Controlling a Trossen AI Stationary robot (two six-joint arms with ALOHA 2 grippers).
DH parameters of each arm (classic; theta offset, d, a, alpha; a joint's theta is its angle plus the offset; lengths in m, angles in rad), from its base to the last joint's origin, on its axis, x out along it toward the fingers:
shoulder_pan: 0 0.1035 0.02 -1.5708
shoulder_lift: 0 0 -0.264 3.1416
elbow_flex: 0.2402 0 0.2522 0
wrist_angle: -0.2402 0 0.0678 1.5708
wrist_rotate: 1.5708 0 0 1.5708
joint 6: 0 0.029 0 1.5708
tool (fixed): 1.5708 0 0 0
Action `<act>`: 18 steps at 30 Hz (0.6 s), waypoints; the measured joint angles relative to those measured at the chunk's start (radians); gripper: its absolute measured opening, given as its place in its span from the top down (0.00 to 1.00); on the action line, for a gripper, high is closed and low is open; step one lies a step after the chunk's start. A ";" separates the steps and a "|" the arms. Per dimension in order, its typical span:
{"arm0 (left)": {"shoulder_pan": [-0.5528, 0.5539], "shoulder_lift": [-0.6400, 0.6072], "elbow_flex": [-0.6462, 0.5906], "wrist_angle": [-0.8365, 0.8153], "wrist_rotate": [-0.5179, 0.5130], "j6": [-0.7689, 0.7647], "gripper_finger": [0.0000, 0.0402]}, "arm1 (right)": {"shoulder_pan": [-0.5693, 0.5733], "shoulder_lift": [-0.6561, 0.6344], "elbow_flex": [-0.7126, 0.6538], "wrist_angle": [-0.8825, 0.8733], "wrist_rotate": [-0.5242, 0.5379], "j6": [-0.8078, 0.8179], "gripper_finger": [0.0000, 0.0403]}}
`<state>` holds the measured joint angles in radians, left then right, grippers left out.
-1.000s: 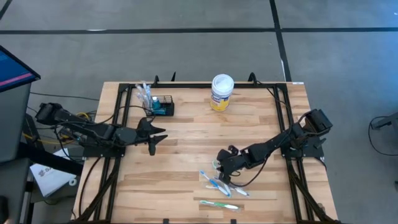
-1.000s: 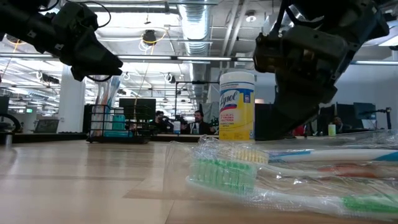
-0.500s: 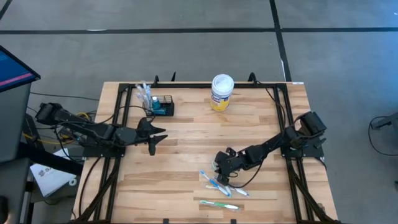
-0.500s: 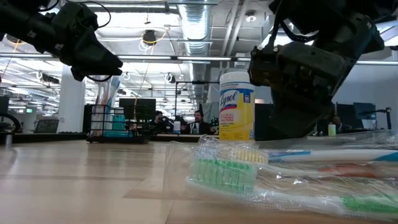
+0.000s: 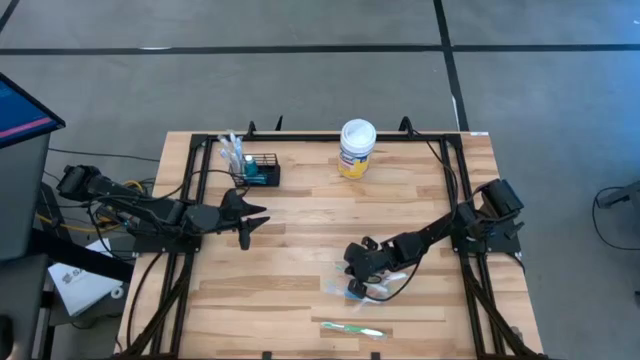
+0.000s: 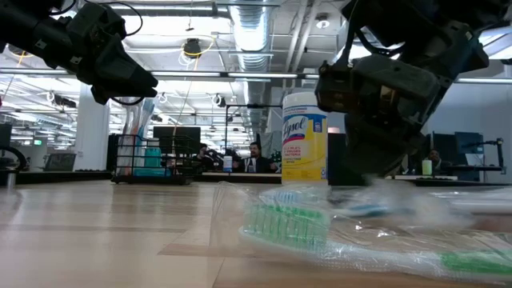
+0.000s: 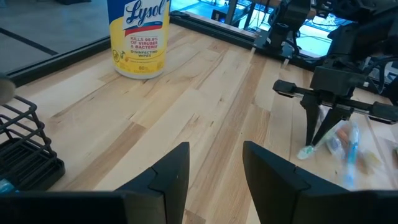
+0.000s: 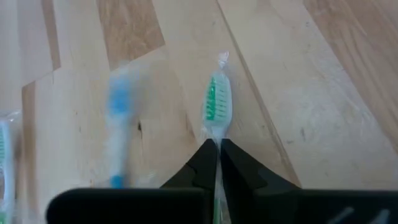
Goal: Pick & Place toothbrushing station
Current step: Put the top green toothbrush into the mesh organizer
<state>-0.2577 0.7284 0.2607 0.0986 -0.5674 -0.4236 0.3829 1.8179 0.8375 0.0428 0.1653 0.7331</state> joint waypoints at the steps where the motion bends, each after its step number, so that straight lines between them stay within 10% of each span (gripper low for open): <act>1: 0.000 0.000 0.000 0.000 0.000 0.000 0.64 | -0.002 0.000 0.000 0.000 0.000 -0.001 0.97; 18: 0.000 0.000 -0.001 0.013 0.000 0.000 0.64 | -0.013 -0.129 0.000 0.056 0.083 -0.131 1.00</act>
<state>-0.2577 0.7284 0.2600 0.1117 -0.5674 -0.4240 0.3699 1.6886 0.8375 0.0991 0.2487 0.6017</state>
